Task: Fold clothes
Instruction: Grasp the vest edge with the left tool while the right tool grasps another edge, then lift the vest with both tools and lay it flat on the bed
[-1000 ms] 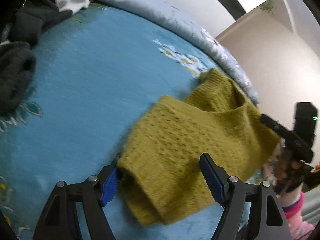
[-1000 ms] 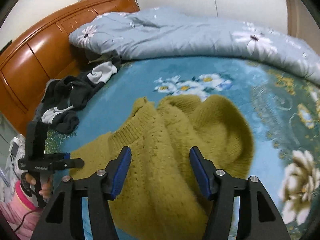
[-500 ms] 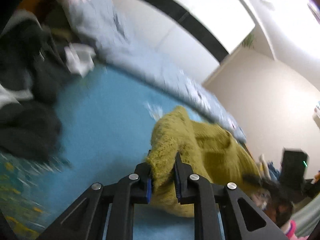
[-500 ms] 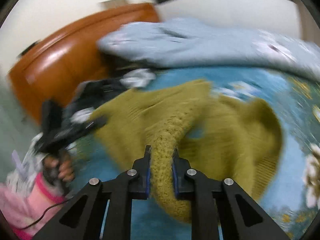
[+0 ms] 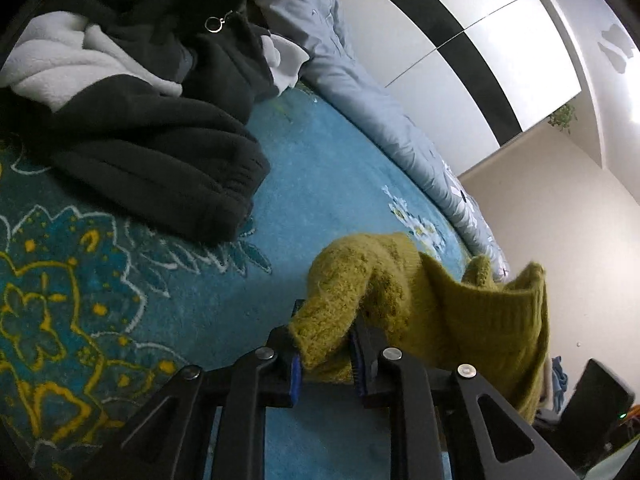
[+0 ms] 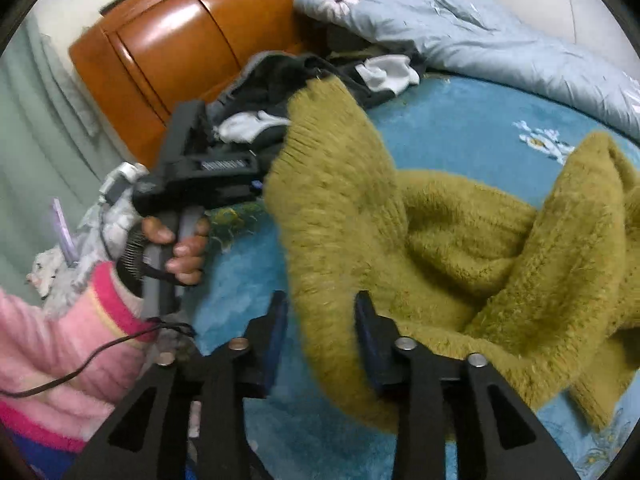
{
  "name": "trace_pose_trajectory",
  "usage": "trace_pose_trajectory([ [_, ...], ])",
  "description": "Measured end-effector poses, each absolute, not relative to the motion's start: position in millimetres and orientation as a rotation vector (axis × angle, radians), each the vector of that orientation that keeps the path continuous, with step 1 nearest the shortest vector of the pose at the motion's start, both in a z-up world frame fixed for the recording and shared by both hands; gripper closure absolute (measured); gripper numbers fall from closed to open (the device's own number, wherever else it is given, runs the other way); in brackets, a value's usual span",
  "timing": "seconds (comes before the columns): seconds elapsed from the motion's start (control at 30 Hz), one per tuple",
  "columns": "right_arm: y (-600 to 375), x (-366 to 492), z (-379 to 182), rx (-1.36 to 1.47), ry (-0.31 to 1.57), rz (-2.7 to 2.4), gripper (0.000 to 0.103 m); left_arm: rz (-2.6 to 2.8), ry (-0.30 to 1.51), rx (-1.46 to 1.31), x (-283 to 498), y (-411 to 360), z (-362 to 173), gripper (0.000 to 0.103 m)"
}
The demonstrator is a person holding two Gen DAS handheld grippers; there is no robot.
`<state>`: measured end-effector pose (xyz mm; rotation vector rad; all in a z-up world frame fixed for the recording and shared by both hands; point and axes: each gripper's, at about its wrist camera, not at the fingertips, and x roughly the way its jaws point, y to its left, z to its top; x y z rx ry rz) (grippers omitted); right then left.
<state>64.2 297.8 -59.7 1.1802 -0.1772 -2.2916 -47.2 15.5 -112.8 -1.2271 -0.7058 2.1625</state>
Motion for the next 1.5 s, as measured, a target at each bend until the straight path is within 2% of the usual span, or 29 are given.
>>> trace_pose_trajectory([
  [0.07,305.1,61.5,-52.1,1.141,-0.237,-2.268,0.054,2.158,-0.707,-1.241,-47.7,16.3,-116.8,0.082],
  [0.13,306.3,57.5,-49.5,1.116,-0.300,-2.220,0.042,2.145,-0.728,-1.252,-48.2,13.6,-121.4,0.080],
  [0.47,264.5,72.3,-71.3,1.193,-0.101,-2.048,0.040,2.119,-0.750,-1.267,-50.0,8.5,-131.8,0.078],
  [0.67,311.5,55.0,-58.4,1.102,-0.357,-2.134,0.040,2.116,-0.742,-1.271,-54.5,12.3,-134.5,0.078],
  [0.8,333.8,24.4,-70.6,1.166,-0.537,-2.230,0.040,2.115,-0.734,-1.277,-54.6,14.6,-135.8,0.078],
  [1.0,307.3,-10.0,-101.0,1.393,-0.442,-2.215,0.040,2.115,-0.714,-1.280,-52.5,17.0,-135.5,0.076],
  [1.13,274.6,-15.3,-117.6,1.467,-0.278,-2.182,0.037,2.122,-0.694,-1.273,-50.7,19.8,-132.8,0.076],
  [1.27,265.9,-14.5,-118.8,1.457,-0.285,-2.220,0.037,2.137,-0.672,-1.260,-48.3,21.2,-128.0,0.076],
  [1.3,268.0,-13.3,-117.0,1.442,-0.317,-2.230,0.038,2.141,-0.666,-1.257,-47.8,21.5,-126.8,0.076],
  [1.37,273.5,-10.1,-112.2,1.409,-0.376,-2.252,0.049,2.148,-0.655,-1.250,-46.6,22.2,-124.4,0.076],
  [1.43,277.3,-6.1,-106.9,1.382,-0.424,-2.259,0.073,2.155,-0.643,-1.243,-45.4,22.9,-122.0,0.077],
  [1.47,278.4,-4.0,-104.0,1.369,-0.445,-2.257,0.079,2.158,-0.638,-1.240,-44.8,23.3,-120.8,0.077],
  [1.5,279.5,-1.9,-101.2,1.355,-0.467,-2.255,0.091,2.169,-0.626,-1.221,-42.8,23.5,-117.2,0.079],
])
